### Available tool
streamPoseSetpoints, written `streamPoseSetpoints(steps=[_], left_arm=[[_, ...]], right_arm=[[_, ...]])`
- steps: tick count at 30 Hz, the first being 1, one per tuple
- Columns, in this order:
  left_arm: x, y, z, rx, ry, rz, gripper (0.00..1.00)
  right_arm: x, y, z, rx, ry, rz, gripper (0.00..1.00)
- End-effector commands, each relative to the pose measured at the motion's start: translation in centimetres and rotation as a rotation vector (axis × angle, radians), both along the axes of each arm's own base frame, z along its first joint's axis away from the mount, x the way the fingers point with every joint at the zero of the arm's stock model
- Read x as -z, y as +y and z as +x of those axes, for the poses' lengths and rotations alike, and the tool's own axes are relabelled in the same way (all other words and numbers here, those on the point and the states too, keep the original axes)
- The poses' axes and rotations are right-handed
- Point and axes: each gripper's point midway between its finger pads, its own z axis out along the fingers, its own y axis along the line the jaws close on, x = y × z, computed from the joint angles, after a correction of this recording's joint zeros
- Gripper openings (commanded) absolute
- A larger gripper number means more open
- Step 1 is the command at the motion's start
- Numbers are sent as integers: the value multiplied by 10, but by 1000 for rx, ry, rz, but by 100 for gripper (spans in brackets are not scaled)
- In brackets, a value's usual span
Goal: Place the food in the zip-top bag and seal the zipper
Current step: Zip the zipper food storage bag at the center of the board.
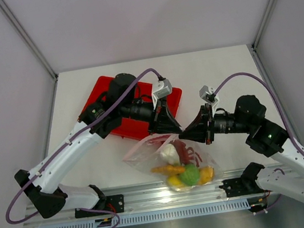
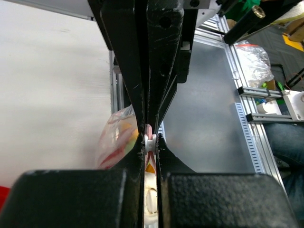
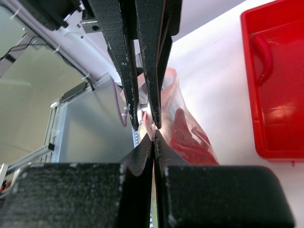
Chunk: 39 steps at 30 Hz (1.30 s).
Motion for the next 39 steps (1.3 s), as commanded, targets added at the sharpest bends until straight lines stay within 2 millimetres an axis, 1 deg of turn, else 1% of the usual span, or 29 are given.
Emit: streamPoseSetpoints(steps=[1, 3, 4, 7, 8, 9, 10, 11, 12, 13, 14, 16, 18, 19, 20, 21, 22, 25, 27, 29, 30, 31, 33, 34, 37, 39], left_arm=[[8, 9, 7, -66, -23, 49, 1], [11, 12, 7, -84, -26, 59, 1], [12, 13, 6, -84, -25, 61, 1], [4, 13, 3, -68, -27, 34, 0], [2, 13, 1, -56, -17, 30, 1], [-1, 12, 1, -49, -20, 22, 1], [-6, 11, -1, -39, -23, 10, 1], [-10, 11, -3, -26, -17, 1, 0], [-12, 10, -4, -19, -15, -7, 1], [-19, 10, -4, -13, -20, -22, 0], [-23, 10, -7, -1, -19, -32, 1], [-28, 10, -7, 0, -24, -47, 1], [-31, 10, -8, 2, -25, -57, 1], [-33, 10, -8, 2, -27, -62, 1], [-33, 10, -9, 2, -26, -61, 1], [-33, 10, -9, 2, -26, -61, 1], [-34, 11, -10, 2, -29, -63, 0], [-35, 11, -9, -1, -31, -66, 1], [-36, 12, -9, -2, -34, -70, 1], [-35, 11, -9, -3, -33, -69, 1], [-39, 11, -9, -4, -39, -78, 1], [-38, 11, -9, -4, -37, -76, 1], [-38, 10, -8, -5, -37, -74, 1], [-37, 10, -8, -6, -39, -74, 1], [-37, 11, -8, -8, -42, -74, 1], [-37, 11, -7, -10, -42, -73, 1]], right_arm=[[-34, -5, 12, 96, -78, 106, 0], [-35, -5, 11, 95, -75, 117, 0], [-37, -5, 7, 78, -72, 127, 0], [-35, -1, -5, -17, -85, 107, 0], [-28, 4, -12, -96, -97, 73, 0], [-27, 4, -17, -129, -93, 50, 4], [-27, 5, -19, -154, -99, 38, 12], [-25, 7, -21, -187, -111, 27, 29], [-28, 6, -22, -195, -114, 22, 40], [-29, 7, -22, -205, -116, 17, 46], [-24, 10, -21, -220, -105, -3, 49], [-26, 13, -20, -239, -100, -6, 49], [-24, 18, -20, -268, -77, 3, 42], [-19, 19, -18, -270, -61, -1, 39], [-17, 20, -18, -273, -56, 1, 35], [-17, 21, -19, -278, -54, 9, 32], [-10, 21, -19, -283, -37, 3, 29], [-9, 22, -20, -283, -39, 18, 17], [-4, 22, -19, -279, -35, 18, 13], [-3, 22, -20, -284, -31, 28, 11], [-3, 23, -21, -287, -26, 30, 11], [-2, 23, -22, -290, -25, 31, 12], [4, 22, -23, -291, -13, 23, 25], [5, 22, -23, -291, -9, 21, 32], [12, 21, -24, -296, 4, 9, 36], [15, 21, -25, -293, 5, 1, 46]])
